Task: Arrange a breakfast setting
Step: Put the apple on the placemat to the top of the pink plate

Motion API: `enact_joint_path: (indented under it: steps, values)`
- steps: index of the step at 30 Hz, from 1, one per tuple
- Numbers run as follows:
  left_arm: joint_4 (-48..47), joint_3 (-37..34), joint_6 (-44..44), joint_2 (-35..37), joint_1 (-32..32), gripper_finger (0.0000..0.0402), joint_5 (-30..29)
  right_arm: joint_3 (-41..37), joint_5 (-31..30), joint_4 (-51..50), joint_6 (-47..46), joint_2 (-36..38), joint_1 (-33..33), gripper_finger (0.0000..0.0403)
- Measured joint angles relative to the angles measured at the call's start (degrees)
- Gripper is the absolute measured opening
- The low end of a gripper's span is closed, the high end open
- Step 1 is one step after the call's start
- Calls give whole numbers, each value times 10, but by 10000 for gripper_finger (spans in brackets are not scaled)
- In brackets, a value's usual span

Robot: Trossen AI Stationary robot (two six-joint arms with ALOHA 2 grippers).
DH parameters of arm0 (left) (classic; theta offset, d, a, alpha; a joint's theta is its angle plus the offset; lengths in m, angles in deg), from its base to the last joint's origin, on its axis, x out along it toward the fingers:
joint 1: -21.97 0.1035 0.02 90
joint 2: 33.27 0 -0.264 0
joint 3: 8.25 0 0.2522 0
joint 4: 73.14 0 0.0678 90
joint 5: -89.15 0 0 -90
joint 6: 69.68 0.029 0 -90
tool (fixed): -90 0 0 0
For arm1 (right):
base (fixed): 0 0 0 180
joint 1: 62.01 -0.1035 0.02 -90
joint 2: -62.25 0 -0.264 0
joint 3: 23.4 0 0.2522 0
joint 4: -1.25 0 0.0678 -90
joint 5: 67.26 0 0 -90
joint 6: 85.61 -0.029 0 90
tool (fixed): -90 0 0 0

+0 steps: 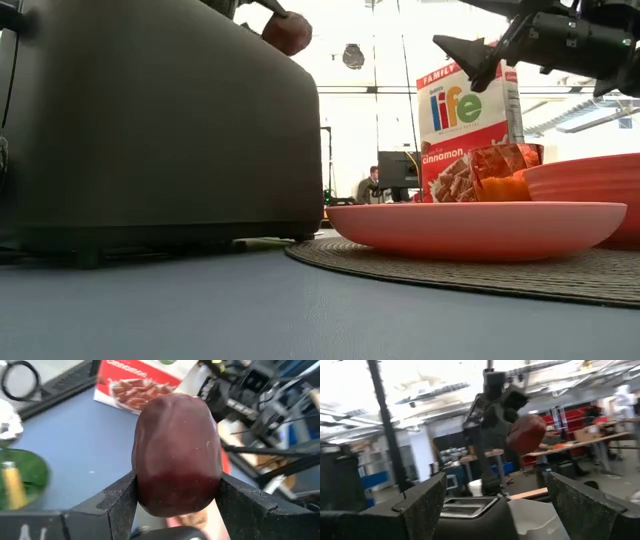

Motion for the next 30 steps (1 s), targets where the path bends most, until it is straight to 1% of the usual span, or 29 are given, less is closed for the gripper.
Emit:
enact_joint_path:
  steps: [3,8,10,12,13,14,16,18,20,26,30]
  values:
    - [18,0,-31,-2,-17,243,16,8,29,-1,3,0,-6,336]
    - [32,-1,-64,-22,-52,243,48,41,76,-17,53,0,-25,336]
    - [56,1,-77,-34,-69,243,63,61,78,-51,80,0,-32,336]
    - [55,-1,-84,-47,-82,243,84,83,78,-102,107,-1,-38,336]
    - [73,-1,-86,-58,-90,243,95,95,78,-128,118,-2,-40,336]
    - [91,0,-88,-64,-97,243,107,103,78,-153,128,-2,-42,336]
    - [95,-1,-93,-73,-106,243,123,120,78,-183,139,-6,-45,336]
    - [132,1,-96,-86,-117,243,128,125,78,-188,143,-7,-49,336]
    - [136,-1,-99,-98,-124,243,135,128,78,-188,150,-9,-50,336]
    - [206,0,-123,-134,-141,243,160,129,80,-186,189,-16,-53,336]
    - [236,0,-146,-158,-145,243,176,128,95,-180,214,-30,-54,336]
